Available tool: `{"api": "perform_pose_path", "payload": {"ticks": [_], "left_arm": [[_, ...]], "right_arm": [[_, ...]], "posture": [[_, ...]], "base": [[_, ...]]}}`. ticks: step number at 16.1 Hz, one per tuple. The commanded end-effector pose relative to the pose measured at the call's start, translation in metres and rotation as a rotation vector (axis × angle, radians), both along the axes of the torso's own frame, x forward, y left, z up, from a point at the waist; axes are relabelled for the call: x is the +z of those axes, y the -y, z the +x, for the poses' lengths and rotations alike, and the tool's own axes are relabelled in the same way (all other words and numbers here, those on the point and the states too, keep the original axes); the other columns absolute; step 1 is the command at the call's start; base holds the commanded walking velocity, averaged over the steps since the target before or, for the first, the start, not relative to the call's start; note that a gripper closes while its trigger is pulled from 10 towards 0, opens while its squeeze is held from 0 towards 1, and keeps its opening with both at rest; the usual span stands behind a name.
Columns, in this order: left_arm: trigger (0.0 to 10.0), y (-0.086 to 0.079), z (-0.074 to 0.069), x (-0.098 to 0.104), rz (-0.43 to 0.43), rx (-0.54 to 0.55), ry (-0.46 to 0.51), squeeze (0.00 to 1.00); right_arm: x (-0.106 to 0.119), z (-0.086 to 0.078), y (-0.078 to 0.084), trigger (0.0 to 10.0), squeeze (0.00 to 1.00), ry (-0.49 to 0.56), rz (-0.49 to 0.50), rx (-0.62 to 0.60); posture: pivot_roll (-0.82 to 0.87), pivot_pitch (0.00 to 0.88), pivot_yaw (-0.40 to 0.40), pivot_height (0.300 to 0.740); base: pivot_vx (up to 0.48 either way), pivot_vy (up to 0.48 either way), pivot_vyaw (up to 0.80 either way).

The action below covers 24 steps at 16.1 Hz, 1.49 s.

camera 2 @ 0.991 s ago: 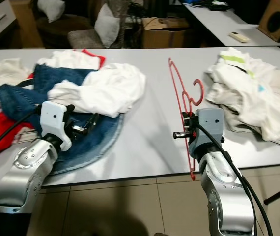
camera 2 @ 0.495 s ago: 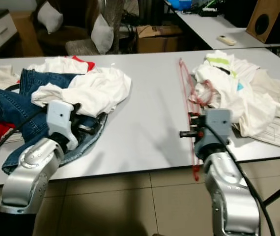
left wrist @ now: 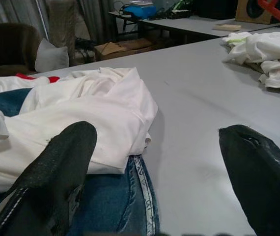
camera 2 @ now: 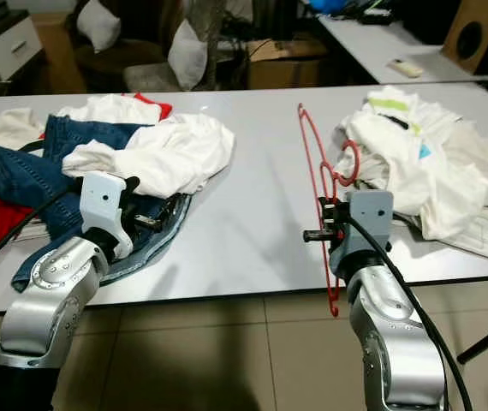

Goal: Hang hanger

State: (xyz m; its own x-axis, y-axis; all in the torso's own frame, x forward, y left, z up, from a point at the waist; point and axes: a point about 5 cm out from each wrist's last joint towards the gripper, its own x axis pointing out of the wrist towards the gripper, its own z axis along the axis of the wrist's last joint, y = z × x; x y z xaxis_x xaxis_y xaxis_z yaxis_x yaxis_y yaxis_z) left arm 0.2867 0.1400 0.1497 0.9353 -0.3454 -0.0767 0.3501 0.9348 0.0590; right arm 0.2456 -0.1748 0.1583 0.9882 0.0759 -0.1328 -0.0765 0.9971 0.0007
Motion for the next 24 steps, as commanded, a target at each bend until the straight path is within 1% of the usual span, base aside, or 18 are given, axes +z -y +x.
{"api": "perform_pose_path", "payload": {"ticks": [1,4,5,11,14,19,23,24], "left_arm": [[10.0,0.0009,-0.0004,-0.0017,-0.006,0.0,-0.005,0.51],[10.0,0.006,-0.0016,-0.0018,-0.018,-0.006,-0.007,0.51],[10.0,0.006,-0.0015,-0.0027,-0.02,-0.007,-0.01,0.5],[10.0,0.0025,-0.0006,-0.0027,-0.018,0.004,-0.009,0.51],[10.0,0.0051,-0.0019,-0.0022,-0.016,-0.004,-0.008,0.5],[10.0,0.0064,0.0015,-0.002,-0.014,-0.014,-0.006,0.5],[10.0,0.0062,-0.003,-0.0027,-0.02,-0.005,-0.006,0.5],[10.0,0.0064,-0.0035,-0.0029,-0.023,0.0,-0.01,0.38]], "right_arm": [[0.0007,-0.0022,0.0022,10.0,0.0,-0.01,-0.005,0.008],[0.0009,0.0,0.0022,10.0,0.0,-0.014,-0.012,0.021],[0.0009,0.0001,0.0001,10.0,0.0,-0.015,-0.013,0.028],[0.0036,0.0032,-0.0007,10.0,0.0,-0.008,-0.015,0.035],[0.0047,0.0026,0.0009,10.0,0.0,-0.004,-0.014,0.034],[0.0073,0.0016,-0.0003,10.0,0.0,0.005,-0.009,0.038],[0.0062,0.0033,-0.0012,10.0,0.0,-0.007,-0.005,0.056],[0.0057,0.0035,-0.0011,10.0,0.0,-0.012,0.0,0.055]], "posture": [[-0.09,0.0,0.023,0.74],[-0.09,0.0,0.015,0.74],[-0.09,0.0,0.017,0.74],[-0.09,0.0,0.011,0.74],[-0.09,0.0,0.018,0.74],[-0.11,0.0,0.023,0.74],[-0.09,0.0,0.005,0.74],[-0.09,0.0,0.003,0.74]], "base": [[0.0,0.0,0.0],[0.0,-0.08,0.0],[0.0,-0.247,0.0],[0.0,-0.247,0.0],[0.0,-0.247,0.0],[0.0,-0.248,0.0],[0.0,-0.248,0.0],[0.0,0.0,-0.46]]}}
